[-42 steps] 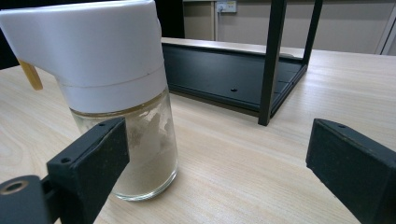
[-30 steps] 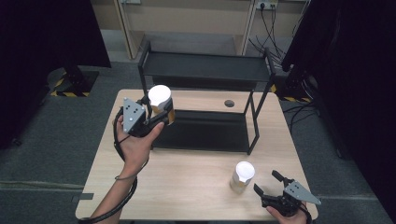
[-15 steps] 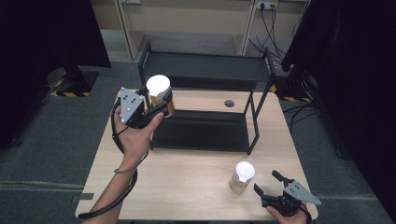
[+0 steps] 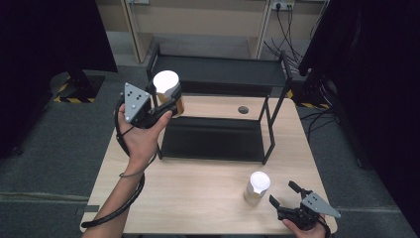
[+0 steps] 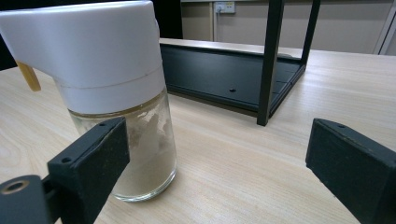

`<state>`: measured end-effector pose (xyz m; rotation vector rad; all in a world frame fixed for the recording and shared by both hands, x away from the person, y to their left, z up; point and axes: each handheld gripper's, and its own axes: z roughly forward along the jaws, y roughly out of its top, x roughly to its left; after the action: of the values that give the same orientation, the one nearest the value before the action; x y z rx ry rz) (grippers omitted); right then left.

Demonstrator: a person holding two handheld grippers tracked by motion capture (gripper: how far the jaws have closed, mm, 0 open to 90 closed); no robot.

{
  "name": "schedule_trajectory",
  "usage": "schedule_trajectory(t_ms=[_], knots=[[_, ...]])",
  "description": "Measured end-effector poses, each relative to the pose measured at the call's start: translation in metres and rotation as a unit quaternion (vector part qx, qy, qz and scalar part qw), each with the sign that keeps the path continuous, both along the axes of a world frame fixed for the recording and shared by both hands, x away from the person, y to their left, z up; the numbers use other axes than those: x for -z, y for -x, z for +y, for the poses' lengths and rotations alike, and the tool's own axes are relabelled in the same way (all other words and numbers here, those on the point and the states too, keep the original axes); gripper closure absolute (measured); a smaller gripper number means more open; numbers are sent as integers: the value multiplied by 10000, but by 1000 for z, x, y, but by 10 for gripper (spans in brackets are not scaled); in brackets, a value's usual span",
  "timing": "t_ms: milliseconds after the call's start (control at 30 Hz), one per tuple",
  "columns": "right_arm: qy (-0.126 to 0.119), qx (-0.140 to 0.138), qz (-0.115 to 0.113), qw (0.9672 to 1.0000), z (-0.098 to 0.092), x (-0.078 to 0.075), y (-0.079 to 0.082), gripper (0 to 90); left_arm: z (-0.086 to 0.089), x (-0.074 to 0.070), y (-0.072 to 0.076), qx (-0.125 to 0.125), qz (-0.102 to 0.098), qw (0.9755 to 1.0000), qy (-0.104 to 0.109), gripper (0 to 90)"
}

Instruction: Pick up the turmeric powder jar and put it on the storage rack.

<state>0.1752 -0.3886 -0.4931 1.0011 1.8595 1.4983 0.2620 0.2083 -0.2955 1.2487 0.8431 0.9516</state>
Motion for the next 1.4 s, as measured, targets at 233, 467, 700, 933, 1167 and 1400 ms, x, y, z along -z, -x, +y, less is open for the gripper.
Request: schedule_trajectory(t_ms=[233, 467, 700, 933, 1167, 1400], knots=[[-9, 6, 1, 10000, 0, 0, 0, 67, 0, -10, -4, -41, -18, 10000, 35, 308], [-16, 12, 9, 10000, 0, 0, 0, 67, -2, -20, -7, -81, -18, 9999, 57, 308], [-25, 14, -1, 10000, 0, 0, 0, 68, -4, -27, -11, -106, 11, 9999, 52, 309], [-23, 15, -2, 10000, 0, 0, 0, 68, -5, -35, -16, -172, 38, 9998, 51, 308], [-20, 12, -4, 10000, 0, 0, 0, 68, -5, -43, -19, -231, 25, 9997, 44, 309], [-21, 9, -5, 10000, 0, 1, 0, 68, -6, -52, -23, -284, 10, 9996, 66, 309]])
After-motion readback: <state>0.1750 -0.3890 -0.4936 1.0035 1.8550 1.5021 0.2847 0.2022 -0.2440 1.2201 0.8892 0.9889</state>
